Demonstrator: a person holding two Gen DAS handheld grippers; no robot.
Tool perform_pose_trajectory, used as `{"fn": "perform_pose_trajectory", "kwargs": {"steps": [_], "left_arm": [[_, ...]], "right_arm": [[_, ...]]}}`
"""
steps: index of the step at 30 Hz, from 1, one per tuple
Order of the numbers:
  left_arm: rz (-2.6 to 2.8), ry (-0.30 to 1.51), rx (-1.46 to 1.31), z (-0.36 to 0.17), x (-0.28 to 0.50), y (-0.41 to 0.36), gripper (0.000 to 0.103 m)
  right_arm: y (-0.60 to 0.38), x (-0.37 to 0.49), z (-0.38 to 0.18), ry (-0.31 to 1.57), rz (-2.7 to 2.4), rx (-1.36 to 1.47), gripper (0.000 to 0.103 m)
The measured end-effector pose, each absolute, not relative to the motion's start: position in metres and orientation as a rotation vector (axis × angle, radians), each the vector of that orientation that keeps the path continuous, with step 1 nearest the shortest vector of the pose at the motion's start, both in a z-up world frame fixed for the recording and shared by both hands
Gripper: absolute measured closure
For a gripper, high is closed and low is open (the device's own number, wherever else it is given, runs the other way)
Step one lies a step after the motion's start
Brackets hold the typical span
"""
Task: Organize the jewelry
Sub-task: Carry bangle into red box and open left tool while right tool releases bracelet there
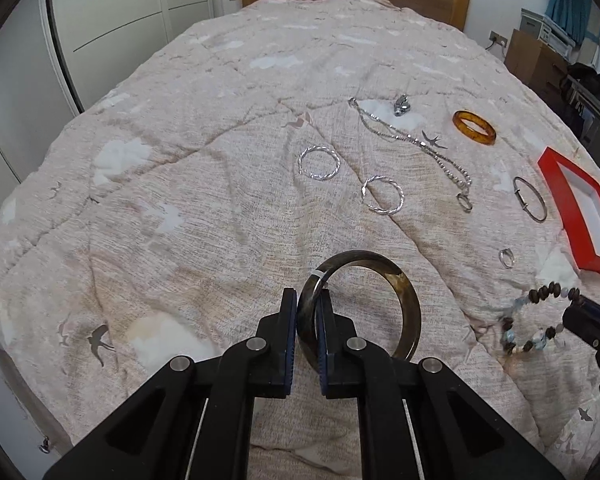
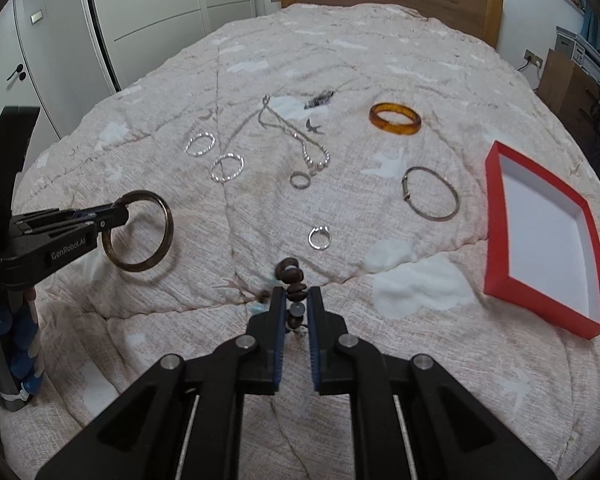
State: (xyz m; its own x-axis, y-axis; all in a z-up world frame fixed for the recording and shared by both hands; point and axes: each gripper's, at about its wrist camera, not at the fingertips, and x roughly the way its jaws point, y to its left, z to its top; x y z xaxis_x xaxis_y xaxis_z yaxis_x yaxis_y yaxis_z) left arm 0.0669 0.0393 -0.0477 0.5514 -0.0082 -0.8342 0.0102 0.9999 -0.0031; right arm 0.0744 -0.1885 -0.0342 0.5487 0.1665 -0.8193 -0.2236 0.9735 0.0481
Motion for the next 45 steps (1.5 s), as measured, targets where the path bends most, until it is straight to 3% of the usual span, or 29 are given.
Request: {"fn": "perform_pose_trajectory", "kwargs": {"steps": [12,25,34,45], "left_arm": [[-0.105,0.902,0.068,0.008,0.062,-0.011,0.094],[-0.379,0.864,0.137,0.042,0.12,-0.186,0.094],[-0.473,0.93,0.264,-0.017,0.154,-0.309,0.094],[-0.471,0.961,0.355,-0.058,0.156,-0.334,0.092]], "right_arm": [[-0.231,0.056,0.024,0.803,0.17,-0.021,0.094],[-0.376,0.095,0.051,0.718,-0.042,0.022,0.094],[-0.456,0.126,-0.006,0.83,-0.15,0.052,0.094],[-0.485,0.114,-0.052,0.917,-0.214,0.106,0.093]]}}
